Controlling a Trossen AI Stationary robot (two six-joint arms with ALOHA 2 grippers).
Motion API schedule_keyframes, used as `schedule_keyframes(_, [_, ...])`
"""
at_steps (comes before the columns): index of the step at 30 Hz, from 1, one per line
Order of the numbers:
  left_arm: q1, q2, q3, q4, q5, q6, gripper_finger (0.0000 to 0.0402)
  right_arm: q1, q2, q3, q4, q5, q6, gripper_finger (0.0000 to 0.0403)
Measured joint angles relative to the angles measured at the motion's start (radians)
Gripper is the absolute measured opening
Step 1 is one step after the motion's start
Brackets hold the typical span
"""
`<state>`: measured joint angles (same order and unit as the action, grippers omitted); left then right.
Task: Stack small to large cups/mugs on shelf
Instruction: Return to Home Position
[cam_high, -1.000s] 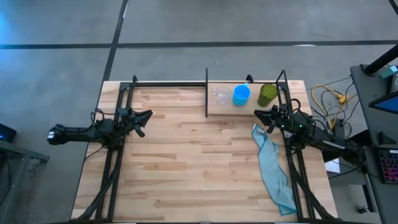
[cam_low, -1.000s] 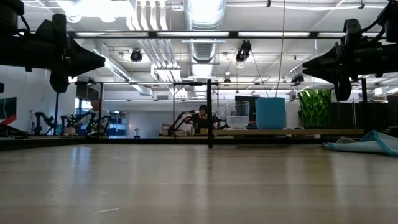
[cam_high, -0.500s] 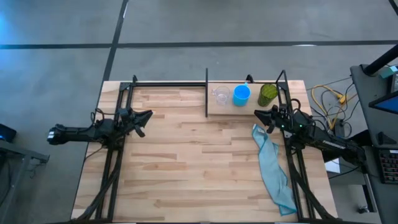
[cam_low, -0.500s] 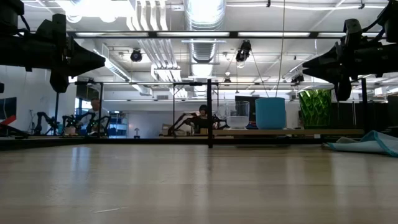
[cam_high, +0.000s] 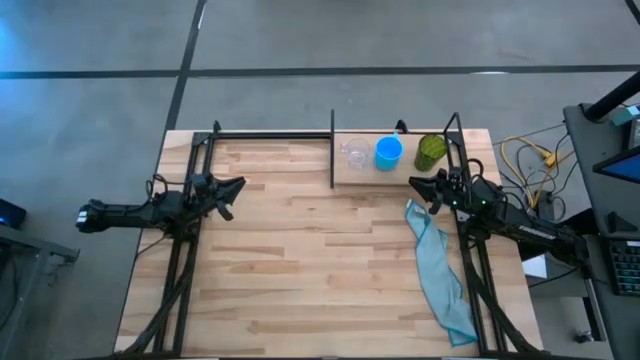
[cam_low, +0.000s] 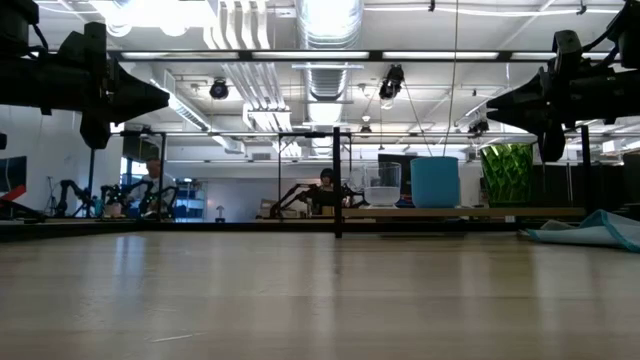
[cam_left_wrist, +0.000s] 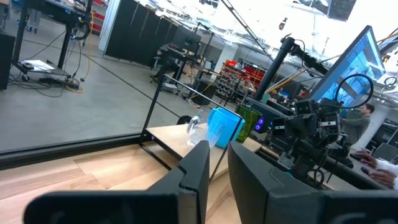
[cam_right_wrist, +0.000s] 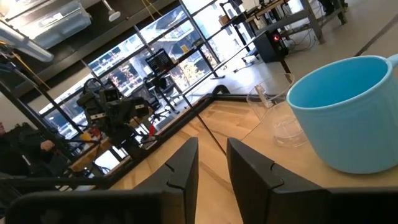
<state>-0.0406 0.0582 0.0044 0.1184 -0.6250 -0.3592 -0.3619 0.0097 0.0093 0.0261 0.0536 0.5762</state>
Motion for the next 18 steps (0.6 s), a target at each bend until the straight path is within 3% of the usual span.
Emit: schedule_keyframes(18, [0.0,0.0,0.0,0.0,0.0,0.0,0.0045,0.0,0.0,0.0,0.0,0.0,0.0,0.0082])
